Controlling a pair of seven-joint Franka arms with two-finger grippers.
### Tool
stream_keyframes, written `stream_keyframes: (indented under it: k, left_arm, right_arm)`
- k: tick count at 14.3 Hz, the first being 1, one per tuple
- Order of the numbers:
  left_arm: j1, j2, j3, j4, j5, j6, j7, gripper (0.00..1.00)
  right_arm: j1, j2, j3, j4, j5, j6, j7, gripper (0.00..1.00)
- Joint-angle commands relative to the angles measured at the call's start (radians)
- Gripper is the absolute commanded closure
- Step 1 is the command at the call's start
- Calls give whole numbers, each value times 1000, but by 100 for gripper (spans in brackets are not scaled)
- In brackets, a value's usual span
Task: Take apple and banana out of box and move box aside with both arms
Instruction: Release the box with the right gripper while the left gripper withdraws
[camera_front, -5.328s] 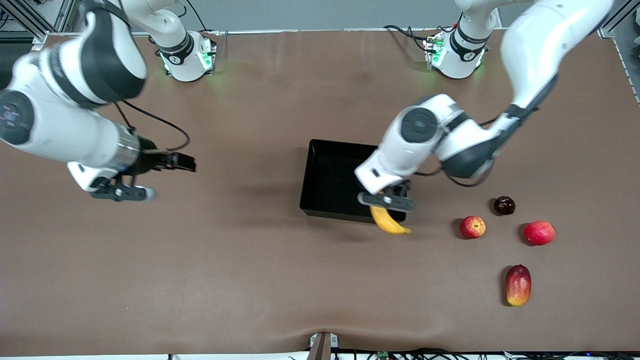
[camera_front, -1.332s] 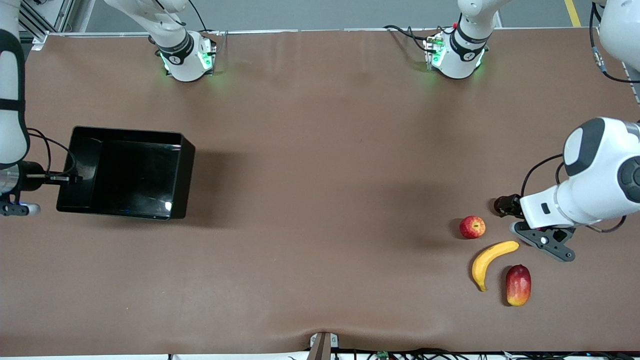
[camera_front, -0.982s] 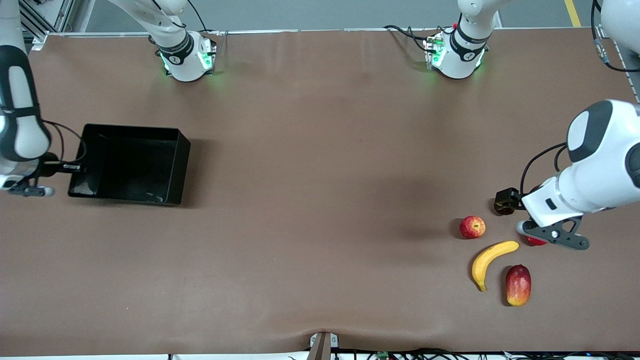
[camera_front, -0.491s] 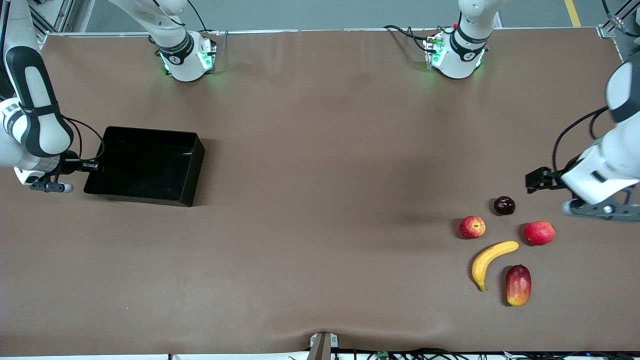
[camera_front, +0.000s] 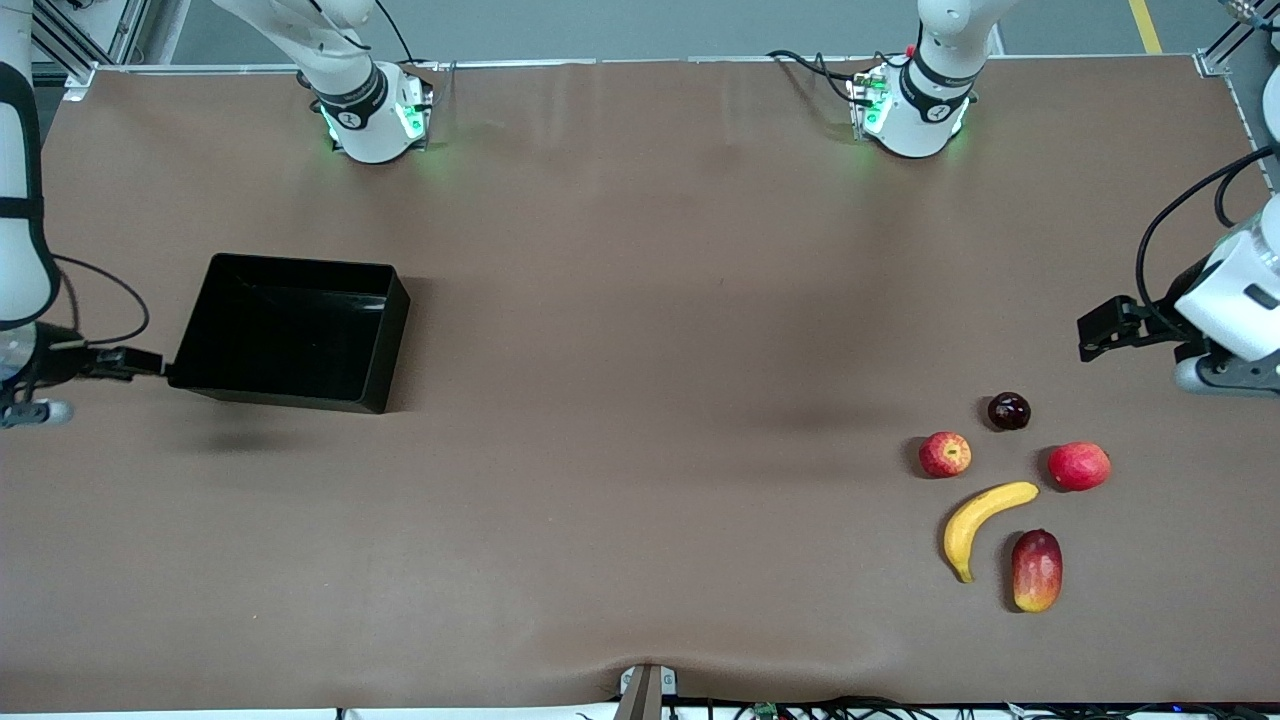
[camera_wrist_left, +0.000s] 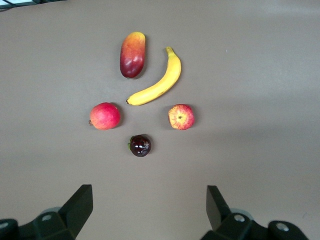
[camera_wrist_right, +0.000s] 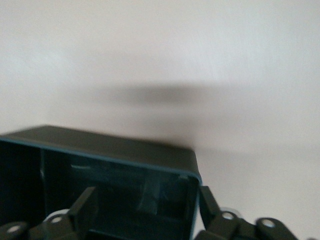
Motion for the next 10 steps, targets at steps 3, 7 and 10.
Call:
stream_keyframes:
  k: [3,7,10]
  left_arm:
    - [-343,-132,430,-26,-158,-27,6,0]
    - [-463,-211,532,-83,-162,-66,2,0]
    - [-518,-289,567,-172,-164,-55,-7,0]
  right_arm:
    - [136,63,-5,300,1,-60,2,0]
    - [202,-52,-4,311,-2,-222,178,0]
    - [217,-167,-5,309,-50,-426,327,0]
